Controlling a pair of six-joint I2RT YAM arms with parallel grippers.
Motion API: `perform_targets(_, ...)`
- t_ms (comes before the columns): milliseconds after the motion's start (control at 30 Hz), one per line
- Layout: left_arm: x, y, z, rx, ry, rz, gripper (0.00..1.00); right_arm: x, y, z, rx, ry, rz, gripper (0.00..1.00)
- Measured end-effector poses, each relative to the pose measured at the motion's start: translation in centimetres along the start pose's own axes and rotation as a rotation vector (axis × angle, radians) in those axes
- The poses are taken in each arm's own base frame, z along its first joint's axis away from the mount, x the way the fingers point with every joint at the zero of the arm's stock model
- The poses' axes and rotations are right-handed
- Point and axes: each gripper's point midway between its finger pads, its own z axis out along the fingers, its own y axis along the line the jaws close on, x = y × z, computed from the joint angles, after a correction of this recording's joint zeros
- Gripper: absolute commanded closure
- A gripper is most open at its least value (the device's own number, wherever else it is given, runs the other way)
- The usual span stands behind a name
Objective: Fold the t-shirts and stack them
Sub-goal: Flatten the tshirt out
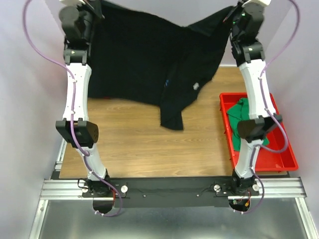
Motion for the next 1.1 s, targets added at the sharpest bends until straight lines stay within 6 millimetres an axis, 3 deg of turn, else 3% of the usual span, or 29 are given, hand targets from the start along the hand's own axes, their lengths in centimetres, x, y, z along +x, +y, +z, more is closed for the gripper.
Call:
perform_targets(100, -5.2, -1.5, -0.5, 0.051, -0.106, 0.046, 1.0, -4.5, 1.2, -2.5, -0.066, -0.088, 0.012, 1.0)
perform_targets(133, -7.9, -2.1, -1.4, 0.07, -0.162, 0.066, 1.0, -6.2, 1.5, -3.4, -0.086, -0.12, 0.019, 1.0)
perform_targets(200, -11.0, -2.5, -3.2, 0.083, -0.222, 0.094, 1.0, -10.1, 1.9, -6.0, -0.119, -0.198, 0.036, 1.0)
perform_targets(233, -11.9, -2.5, -4.1, 0.085, -0.242, 0.105, 1.0, -12.1, 1.9, -7.7, -0.134, -0.238, 0.048, 0.99)
perform_targets(300, -12.8, -2.4, -5.5, 0.08, -0.258, 0.117, 1.0, -14.0, 1.8, -9.9, -0.152, -0.273, 0.06, 1.0)
perform_targets(367, -11.9, -1.6, -6.3, 0.067, -0.24, 0.114, 1.0, -14.4, 1.4, -11.7, -0.166, -0.287, 0.066, 1.0)
perform_targets(433, -9.0, 0.0, -6.6, 0.038, -0.187, 0.097, 1.0, -12.1, 0.3, -12.8, -0.16, -0.242, 0.065, 1.0)
perform_targets(467, -6.8, 1.2, -6.8, 0.015, -0.141, 0.078, 1.0, -9.6, -0.5, -13.1, -0.158, -0.201, 0.068, 1.0)
perform_targets(500, -3.8, 2.8, -7.1, -0.019, -0.078, 0.051, 1.0, -6.8, -1.5, -13.4, -0.141, -0.137, 0.062, 1.0)
perform_targets(533, -1.0, 4.3, -7.5, -0.052, -0.027, 0.026, 1.0, -1.9, -3.1, -14.2, -0.121, -0.032, 0.059, 1.0)
perform_targets(567, 2.2, 6.0, -8.1, -0.094, 0.04, 0.002, 1.0, -0.3, -3.6, -14.5, -0.119, -0.004, 0.063, 1.0)
perform_targets(600, 6.3, 8.2, -9.2, -0.149, 0.122, -0.033, 1.0, 5.1, -5.4, -15.6, -0.095, 0.113, 0.058, 1.0)
perform_targets(633, 9.0, 9.6, -10.2, -0.189, 0.176, -0.055, 1.0, 8.1, -6.3, -16.5, -0.087, 0.181, 0.059, 1.0)
perform_targets(700, 16.9, 13.1, -15.0, -0.317, 0.342, -0.13, 1.0, 15.7, -9.2, -20.1, -0.06, 0.353, 0.068, 1.0)
perform_targets(733, 19.2, 13.9, -17.1, -0.359, 0.396, -0.156, 1.0, 18.4, -10.6, -22.0, -0.043, 0.421, 0.069, 0.99)
perform_targets(767, 21.2, 14.6, -19.7, -0.403, 0.445, -0.178, 1.0, 22.3, -12.5, -25.0, -0.015, 0.526, 0.075, 1.0)
perform_targets(800, 23.0, 15.1, -22.7, -0.444, 0.484, -0.204, 1.0, 23.7, -13.2, -26.7, -0.011, 0.565, 0.095, 1.0)
perform_targets(833, 23.6, 15.0, -24.2, -0.458, 0.495, -0.219, 1.0, 24.7, -13.6, -28.0, -0.008, 0.598, 0.117, 1.0)
perform_targets(867, 24.3, 14.9, -26.8, -0.482, 0.507, -0.244, 1.0, 26.5, -14.3, -30.6, -0.013, 0.662, 0.157, 0.99)
perform_targets(900, 24.2, 14.6, -28.0, -0.483, 0.497, -0.253, 1.0, 27.0, -14.3, -31.8, -0.024, 0.683, 0.179, 0.99)
perform_targets(1000, 23.8, 14.3, -30.7, -0.498, 0.445, -0.28, 1.0, 28.0, -13.9, -34.0, -0.061, 0.736, 0.242, 1.0)
perform_targets(1100, 25.3, 15.3, -32.6, -0.559, 0.443, -0.312, 1.0, 29.5, -13.6, -35.3, -0.073, 0.801, 0.265, 1.0)
